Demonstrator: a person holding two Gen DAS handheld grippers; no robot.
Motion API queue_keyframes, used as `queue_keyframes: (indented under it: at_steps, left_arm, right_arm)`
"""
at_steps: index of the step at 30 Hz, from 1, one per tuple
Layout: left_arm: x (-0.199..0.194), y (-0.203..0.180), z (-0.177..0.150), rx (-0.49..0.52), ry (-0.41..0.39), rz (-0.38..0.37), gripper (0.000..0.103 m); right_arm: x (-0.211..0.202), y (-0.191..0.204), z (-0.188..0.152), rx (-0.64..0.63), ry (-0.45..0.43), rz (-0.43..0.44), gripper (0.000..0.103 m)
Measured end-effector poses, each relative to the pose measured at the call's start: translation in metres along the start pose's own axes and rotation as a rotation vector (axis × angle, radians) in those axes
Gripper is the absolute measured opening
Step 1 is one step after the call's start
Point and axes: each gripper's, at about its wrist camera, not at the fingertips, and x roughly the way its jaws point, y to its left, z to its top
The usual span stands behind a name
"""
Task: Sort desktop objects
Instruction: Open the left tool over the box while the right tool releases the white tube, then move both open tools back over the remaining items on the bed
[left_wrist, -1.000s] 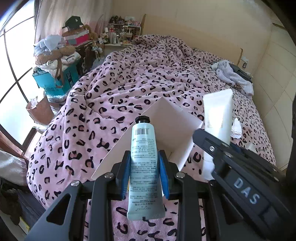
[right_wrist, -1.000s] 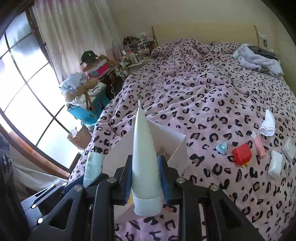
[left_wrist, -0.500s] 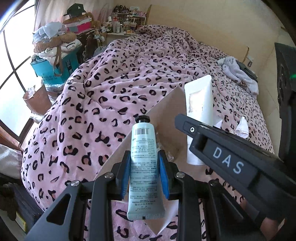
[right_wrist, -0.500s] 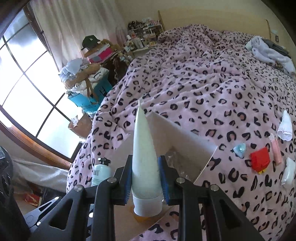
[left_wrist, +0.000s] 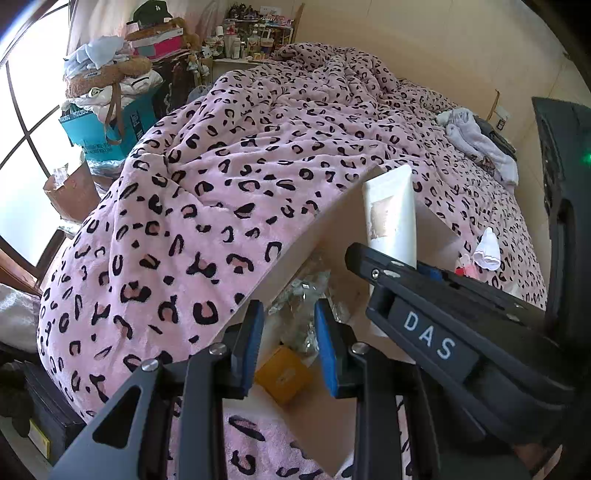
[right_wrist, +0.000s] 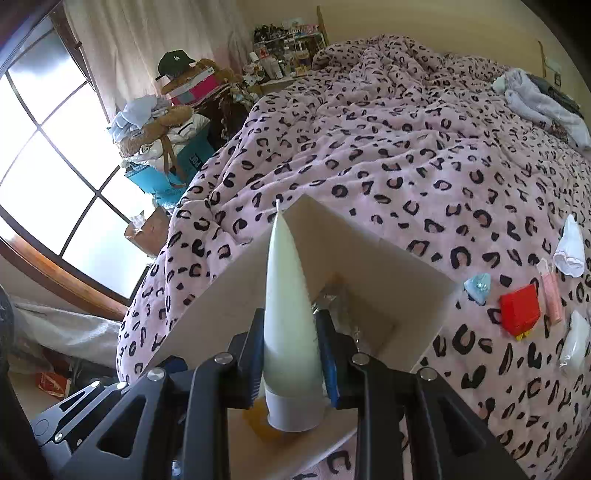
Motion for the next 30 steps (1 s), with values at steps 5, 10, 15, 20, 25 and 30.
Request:
queue_keyframes:
  at_steps: [5, 10, 15, 20, 25, 30]
  left_arm:
    - [0.001, 0.001, 0.000, -0.002, 0.001, -0.001, 0.029]
    - [-0.008, 0.001, -0.001, 0.002, -0.017, -0.007, 0.031]
    - [-0.035, 0.000, -0.001, -0.001, -0.084, -0.013, 0.064]
    - [-0.088, -0.005, -0.004, 0.006, -0.214, -0.054, 0.084]
    - [-0.131, -0.026, -0.015, 0.047, -0.310, -0.115, 0.095]
    - [-0.129, -0.068, -0.039, 0.127, -0.294, -0.193, 0.099]
  right_arm:
    - [0.002, 0.001, 0.001, -0.018, 0.004, -0.010, 0.028]
    - [0.000, 0.000, 0.003, -0.011, 0.024, 0.009, 0.035]
    - [-0.018, -0.006, 0.007, 0.026, 0.034, 0.006, 0.043]
    - [-0.079, -0.017, 0.002, 0.053, -0.084, -0.008, 0.047]
    - [-0.163, -0.043, -0.033, 0.083, -0.284, -0.115, 0.086]
    - [-0.203, -0.100, -0.098, 0.173, -0.371, -0.240, 0.087]
